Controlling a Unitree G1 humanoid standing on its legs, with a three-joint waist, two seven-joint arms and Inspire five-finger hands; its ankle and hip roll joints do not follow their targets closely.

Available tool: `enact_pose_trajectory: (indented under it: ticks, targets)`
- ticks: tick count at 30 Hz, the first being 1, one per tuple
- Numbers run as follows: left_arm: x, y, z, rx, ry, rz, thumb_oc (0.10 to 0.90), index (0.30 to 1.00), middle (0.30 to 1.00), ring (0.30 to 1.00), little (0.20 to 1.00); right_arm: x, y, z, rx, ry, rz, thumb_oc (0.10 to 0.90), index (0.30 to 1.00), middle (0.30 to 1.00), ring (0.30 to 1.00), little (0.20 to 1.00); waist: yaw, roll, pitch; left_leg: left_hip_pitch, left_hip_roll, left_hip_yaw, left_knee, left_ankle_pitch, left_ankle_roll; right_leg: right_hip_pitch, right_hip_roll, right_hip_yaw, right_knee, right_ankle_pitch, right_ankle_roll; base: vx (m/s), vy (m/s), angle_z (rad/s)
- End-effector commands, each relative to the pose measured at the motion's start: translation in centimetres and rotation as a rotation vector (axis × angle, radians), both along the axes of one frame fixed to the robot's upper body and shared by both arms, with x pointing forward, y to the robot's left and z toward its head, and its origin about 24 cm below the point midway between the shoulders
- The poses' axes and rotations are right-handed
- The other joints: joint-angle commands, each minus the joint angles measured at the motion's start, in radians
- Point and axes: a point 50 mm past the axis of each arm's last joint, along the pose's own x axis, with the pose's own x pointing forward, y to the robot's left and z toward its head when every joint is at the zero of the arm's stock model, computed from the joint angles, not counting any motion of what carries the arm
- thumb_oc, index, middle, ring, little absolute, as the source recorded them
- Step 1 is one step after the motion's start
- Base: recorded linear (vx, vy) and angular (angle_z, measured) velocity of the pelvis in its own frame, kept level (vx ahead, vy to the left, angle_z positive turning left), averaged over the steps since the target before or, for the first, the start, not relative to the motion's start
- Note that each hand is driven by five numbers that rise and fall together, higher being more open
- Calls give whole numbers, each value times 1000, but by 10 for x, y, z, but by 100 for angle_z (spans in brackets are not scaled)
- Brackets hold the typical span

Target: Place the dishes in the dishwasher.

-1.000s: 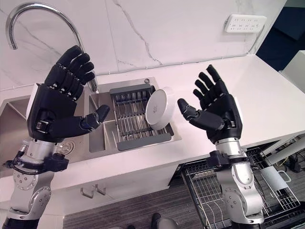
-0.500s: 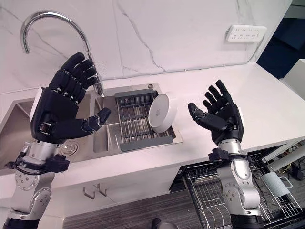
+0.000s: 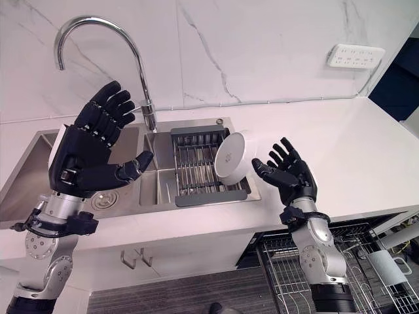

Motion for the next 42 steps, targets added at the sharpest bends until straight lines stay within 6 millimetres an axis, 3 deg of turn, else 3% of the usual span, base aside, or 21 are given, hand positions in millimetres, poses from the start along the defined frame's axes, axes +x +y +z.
enact_pose_trajectory:
  ticks: [1,20,42]
  targets:
    - [-4,-9,42,-13,-222,-86,800,900,900,900,900,21,-6,61,-1,-257,7,800,900,900,900,900,-4,-25,-58,12,119,11,21,-77,-92,122,-75,29,-45,-122,151,-12,11,4]
    - [0,-9,43,17,-200,-96,800,900,900,900,900,33,-13,43,18,-116,21,800,900,900,900,900,7,-24,-58,13,111,5,21,-76,-87,129,-76,24,-45,-121,149,0,0,0]
    - [2,-10,46,25,-192,-120,800,900,900,900,900,44,-5,49,-47,-80,94,800,900,900,900,900,21,-26,-55,13,109,-5,21,-68,-89,140,-75,11,-45,-127,142,3,0,1]
